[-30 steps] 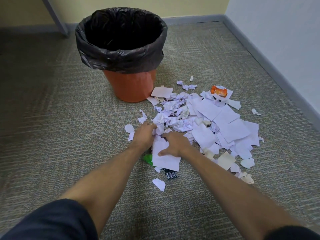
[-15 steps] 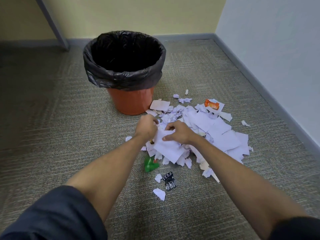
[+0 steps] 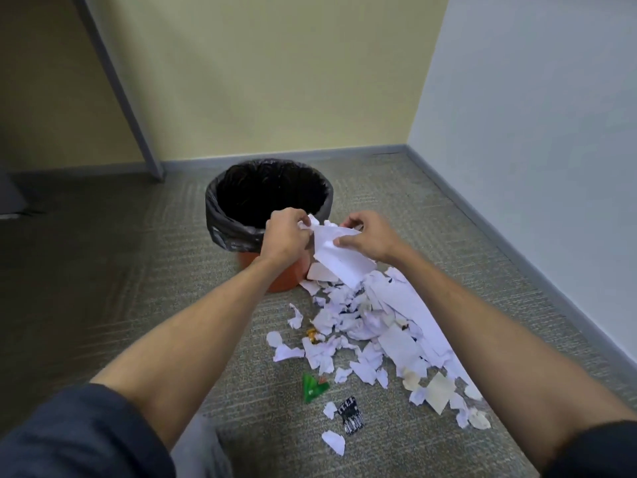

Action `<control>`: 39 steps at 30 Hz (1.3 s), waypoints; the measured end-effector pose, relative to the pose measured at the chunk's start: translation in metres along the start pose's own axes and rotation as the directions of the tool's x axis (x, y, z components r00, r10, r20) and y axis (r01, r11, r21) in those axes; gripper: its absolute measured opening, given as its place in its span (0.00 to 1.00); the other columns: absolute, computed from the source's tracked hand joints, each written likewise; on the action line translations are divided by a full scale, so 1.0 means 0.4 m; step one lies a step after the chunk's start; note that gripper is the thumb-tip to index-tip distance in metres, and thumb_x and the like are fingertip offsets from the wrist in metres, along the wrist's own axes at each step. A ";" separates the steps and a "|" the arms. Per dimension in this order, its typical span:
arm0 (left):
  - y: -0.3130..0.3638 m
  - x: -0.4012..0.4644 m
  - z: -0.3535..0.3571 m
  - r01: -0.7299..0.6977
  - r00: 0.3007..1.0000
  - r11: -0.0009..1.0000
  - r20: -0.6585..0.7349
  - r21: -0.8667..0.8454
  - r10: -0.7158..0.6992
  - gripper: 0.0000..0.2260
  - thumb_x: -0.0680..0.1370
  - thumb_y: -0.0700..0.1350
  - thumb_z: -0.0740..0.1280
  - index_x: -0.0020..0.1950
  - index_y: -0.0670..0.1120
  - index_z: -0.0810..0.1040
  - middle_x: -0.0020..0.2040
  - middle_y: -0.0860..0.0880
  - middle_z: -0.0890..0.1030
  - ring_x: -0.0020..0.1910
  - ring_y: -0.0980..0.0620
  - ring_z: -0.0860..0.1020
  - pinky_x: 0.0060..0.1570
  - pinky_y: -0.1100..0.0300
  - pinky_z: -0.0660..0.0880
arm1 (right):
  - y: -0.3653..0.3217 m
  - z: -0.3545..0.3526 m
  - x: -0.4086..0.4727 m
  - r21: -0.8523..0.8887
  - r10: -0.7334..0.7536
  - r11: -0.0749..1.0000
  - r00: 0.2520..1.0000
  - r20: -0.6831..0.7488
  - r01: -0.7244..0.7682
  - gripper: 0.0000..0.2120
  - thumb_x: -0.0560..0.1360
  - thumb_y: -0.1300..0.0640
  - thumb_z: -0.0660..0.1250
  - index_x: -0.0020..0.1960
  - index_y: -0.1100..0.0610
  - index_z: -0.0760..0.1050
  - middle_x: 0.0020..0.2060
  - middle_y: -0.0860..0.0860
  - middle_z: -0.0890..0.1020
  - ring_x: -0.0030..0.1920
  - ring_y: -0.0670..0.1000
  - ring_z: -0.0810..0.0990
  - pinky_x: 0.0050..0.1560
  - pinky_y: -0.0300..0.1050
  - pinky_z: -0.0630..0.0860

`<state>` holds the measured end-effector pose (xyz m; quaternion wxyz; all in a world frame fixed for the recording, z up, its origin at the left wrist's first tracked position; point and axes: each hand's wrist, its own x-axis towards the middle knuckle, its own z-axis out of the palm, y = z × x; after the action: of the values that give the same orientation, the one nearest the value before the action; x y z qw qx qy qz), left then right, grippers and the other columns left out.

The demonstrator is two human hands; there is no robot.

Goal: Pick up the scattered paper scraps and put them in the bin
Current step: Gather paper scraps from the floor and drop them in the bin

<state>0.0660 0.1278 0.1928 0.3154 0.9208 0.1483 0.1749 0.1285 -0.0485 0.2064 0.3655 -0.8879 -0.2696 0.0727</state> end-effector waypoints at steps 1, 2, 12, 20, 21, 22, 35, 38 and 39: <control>0.003 0.006 -0.013 0.001 1.000 1.000 -0.026 0.004 -0.001 0.07 0.74 0.39 0.69 0.51 0.45 0.84 0.49 0.42 0.84 0.48 0.43 0.81 0.43 0.53 0.79 | -0.017 -0.005 0.013 -0.013 -0.013 1.000 1.000 -0.021 0.013 0.07 0.69 0.55 0.76 0.42 0.55 0.79 0.41 0.50 0.81 0.41 0.51 0.78 0.43 0.48 0.73; 0.003 0.011 -0.025 0.003 0.999 1.000 -0.050 0.011 -0.003 0.07 0.75 0.40 0.69 0.51 0.45 0.84 0.51 0.42 0.83 0.50 0.43 0.81 0.44 0.53 0.79 | -0.034 -0.009 0.025 -0.026 -0.026 0.999 0.999 -0.039 0.025 0.07 0.69 0.54 0.76 0.43 0.54 0.79 0.42 0.50 0.81 0.43 0.51 0.78 0.44 0.48 0.74; -0.075 0.192 -0.099 0.120 0.985 0.993 -0.127 0.009 -0.118 0.06 0.77 0.42 0.68 0.51 0.46 0.84 0.54 0.41 0.83 0.53 0.40 0.80 0.50 0.53 0.77 | -0.146 0.005 0.193 -0.013 -0.036 0.999 0.963 -0.265 0.034 0.06 0.72 0.52 0.73 0.46 0.53 0.79 0.44 0.50 0.81 0.43 0.50 0.77 0.41 0.43 0.67; -0.165 0.257 -0.051 0.168 0.985 0.986 -0.043 -0.004 -0.168 0.10 0.74 0.47 0.68 0.53 0.51 0.84 0.49 0.44 0.84 0.50 0.42 0.81 0.49 0.52 0.78 | -0.126 0.100 0.330 -0.043 -0.008 0.999 0.952 -0.305 -0.006 0.11 0.73 0.49 0.72 0.53 0.53 0.81 0.50 0.48 0.84 0.49 0.50 0.81 0.52 0.49 0.77; -0.172 0.250 -0.047 0.163 0.986 0.986 -0.039 -0.029 -0.164 0.10 0.73 0.47 0.67 0.53 0.51 0.84 0.48 0.45 0.85 0.48 0.43 0.81 0.49 0.52 0.79 | -0.121 0.111 0.332 -0.045 -0.009 0.999 0.953 -0.303 -0.005 0.14 0.73 0.48 0.71 0.56 0.52 0.81 0.53 0.48 0.84 0.51 0.50 0.81 0.54 0.49 0.77; -0.176 0.238 -0.043 0.144 0.988 0.989 -0.049 -0.043 -0.146 0.11 0.73 0.47 0.67 0.53 0.51 0.84 0.48 0.46 0.85 0.48 0.44 0.81 0.49 0.51 0.79 | -0.114 0.120 0.330 -0.043 -0.008 0.999 0.952 -0.307 -0.006 0.16 0.74 0.47 0.70 0.59 0.52 0.80 0.56 0.48 0.83 0.52 0.49 0.82 0.56 0.48 0.77; -0.169 -0.043 0.139 -0.345 0.889 0.921 -0.251 0.179 0.382 0.10 0.75 0.43 0.66 0.55 0.43 0.76 0.50 0.45 0.76 0.47 0.50 0.71 0.44 0.60 0.62 | 0.263 0.241 0.031 -0.101 0.303 0.935 0.915 -0.267 -0.339 0.12 0.76 0.50 0.65 0.55 0.54 0.81 0.52 0.50 0.84 0.49 0.54 0.81 0.47 0.47 0.76; -0.190 -0.119 0.258 -0.313 0.949 0.941 0.080 0.128 0.305 0.08 0.77 0.45 0.65 0.54 0.44 0.76 0.49 0.48 0.77 0.45 0.51 0.73 0.42 0.57 0.74 | 0.344 0.282 -0.021 -0.241 0.411 0.883 0.911 -0.020 -0.404 0.17 0.74 0.50 0.68 0.61 0.52 0.78 0.58 0.52 0.82 0.54 0.56 0.81 0.52 0.49 0.77; -0.199 -0.136 0.295 -0.274 0.952 0.948 0.185 0.161 0.244 0.10 0.78 0.47 0.64 0.57 0.45 0.75 0.51 0.49 0.77 0.48 0.50 0.74 0.43 0.53 0.76 | 0.362 0.293 -0.032 -0.283 0.437 0.868 0.899 0.040 -0.409 0.20 0.73 0.49 0.69 0.64 0.52 0.77 0.61 0.52 0.81 0.57 0.57 0.80 0.54 0.49 0.76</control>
<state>0.0535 0.1048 0.0426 0.2139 0.9687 0.0149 0.1247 0.1409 -0.0689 0.0214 0.2033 -0.9615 -0.0940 0.1593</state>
